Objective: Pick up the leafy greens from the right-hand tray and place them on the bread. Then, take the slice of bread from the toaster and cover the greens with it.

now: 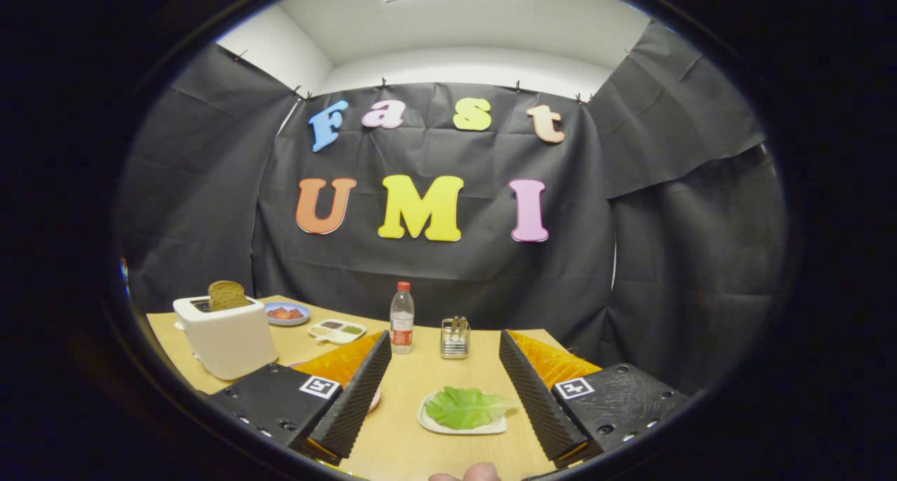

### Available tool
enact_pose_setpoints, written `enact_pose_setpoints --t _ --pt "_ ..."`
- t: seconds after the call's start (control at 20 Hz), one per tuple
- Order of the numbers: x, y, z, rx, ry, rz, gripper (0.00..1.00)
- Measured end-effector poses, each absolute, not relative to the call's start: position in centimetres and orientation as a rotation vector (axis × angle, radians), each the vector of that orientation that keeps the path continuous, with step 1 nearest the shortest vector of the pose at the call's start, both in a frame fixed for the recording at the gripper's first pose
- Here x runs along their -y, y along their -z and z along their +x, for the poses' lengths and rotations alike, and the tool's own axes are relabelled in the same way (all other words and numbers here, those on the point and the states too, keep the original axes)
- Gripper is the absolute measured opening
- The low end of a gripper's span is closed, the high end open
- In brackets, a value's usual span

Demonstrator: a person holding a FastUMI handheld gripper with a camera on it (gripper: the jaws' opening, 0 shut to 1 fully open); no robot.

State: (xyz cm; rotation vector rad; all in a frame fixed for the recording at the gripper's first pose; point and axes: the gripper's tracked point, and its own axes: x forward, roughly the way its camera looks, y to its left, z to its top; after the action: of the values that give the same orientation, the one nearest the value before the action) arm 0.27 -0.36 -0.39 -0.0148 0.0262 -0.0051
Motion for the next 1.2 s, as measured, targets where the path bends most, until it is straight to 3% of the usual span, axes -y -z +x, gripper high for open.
enact_pose_setpoints --t 0.55,1.2 --pt "5.6 5.9 0.4 -0.137 0.054 0.045 0.95" --pt "9.0 18.9 8.7 -0.568 0.081 0.548 0.95"
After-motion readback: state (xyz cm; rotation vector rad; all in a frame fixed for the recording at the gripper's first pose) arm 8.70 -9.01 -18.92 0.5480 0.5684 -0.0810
